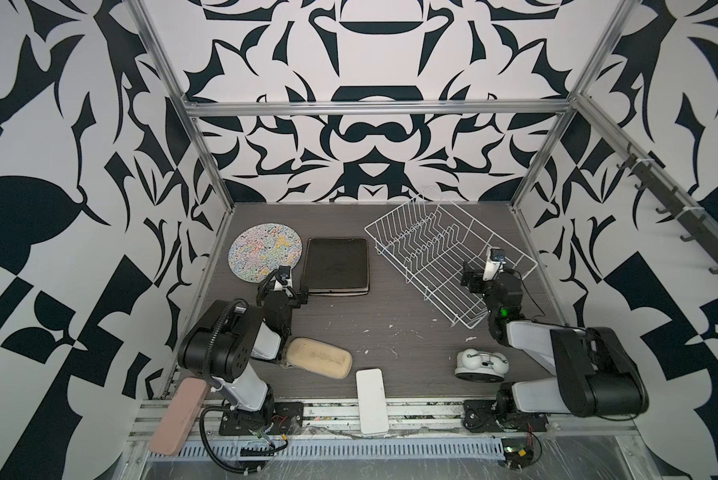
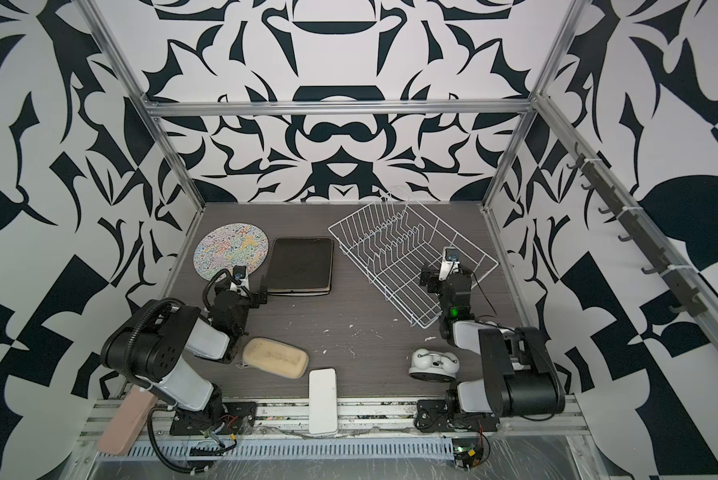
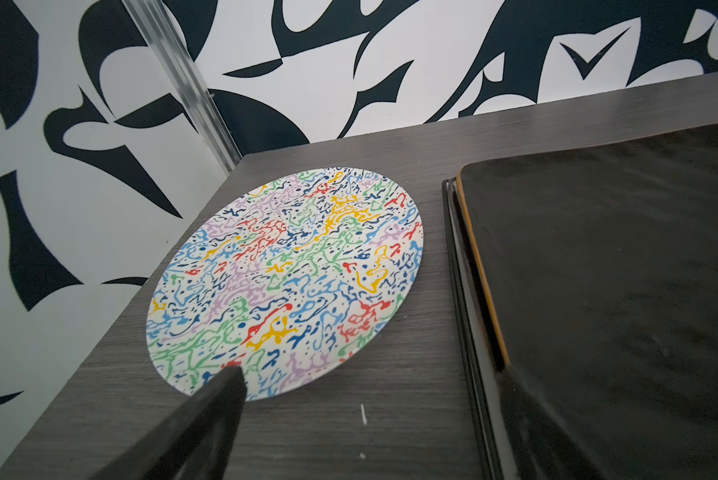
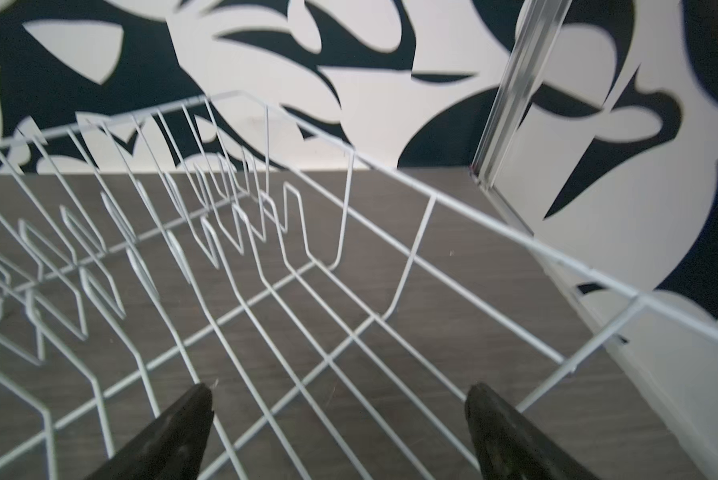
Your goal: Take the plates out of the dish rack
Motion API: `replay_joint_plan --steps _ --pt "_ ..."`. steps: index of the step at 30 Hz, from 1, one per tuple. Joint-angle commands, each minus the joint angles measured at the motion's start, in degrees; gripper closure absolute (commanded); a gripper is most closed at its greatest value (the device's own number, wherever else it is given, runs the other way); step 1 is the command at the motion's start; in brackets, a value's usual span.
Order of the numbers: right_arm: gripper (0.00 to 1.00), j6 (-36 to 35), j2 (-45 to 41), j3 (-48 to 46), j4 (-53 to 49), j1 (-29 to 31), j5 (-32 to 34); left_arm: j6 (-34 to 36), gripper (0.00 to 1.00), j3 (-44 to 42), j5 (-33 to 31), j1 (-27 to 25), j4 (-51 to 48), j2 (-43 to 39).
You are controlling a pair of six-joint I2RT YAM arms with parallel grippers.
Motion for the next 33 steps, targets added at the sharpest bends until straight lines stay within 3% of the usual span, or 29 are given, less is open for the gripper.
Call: replay_joint_plan --steps 1,4,10,13,33 --pt "0.01 1.21 4.2 -1.01 2.9 0.09 -0.59 0.09 0.01 0.77 0.6 0.16 2.61 -0.06" --pt "0.01 0.53 6.82 -2.64 9.03 0.72 0.02 0.09 0.01 0.83 0.64 0.19 2.39 -0.15" --pt "0.01 0.81 6.25 1.2 0.51 0.95 1.59 0.09 0.01 0.95 0.6 0.27 2.17 -0.15" --pt "0.01 -0.48 6.59 1.46 0.56 0.99 -1.19 0.14 0.01 0.97 0.6 0.23 2.18 -0.15" --pt "0.01 -1.63 6.75 1.69 0.3 1.4 -2.34 0.1 0.01 0.88 0.6 0.27 2.22 -0.24"
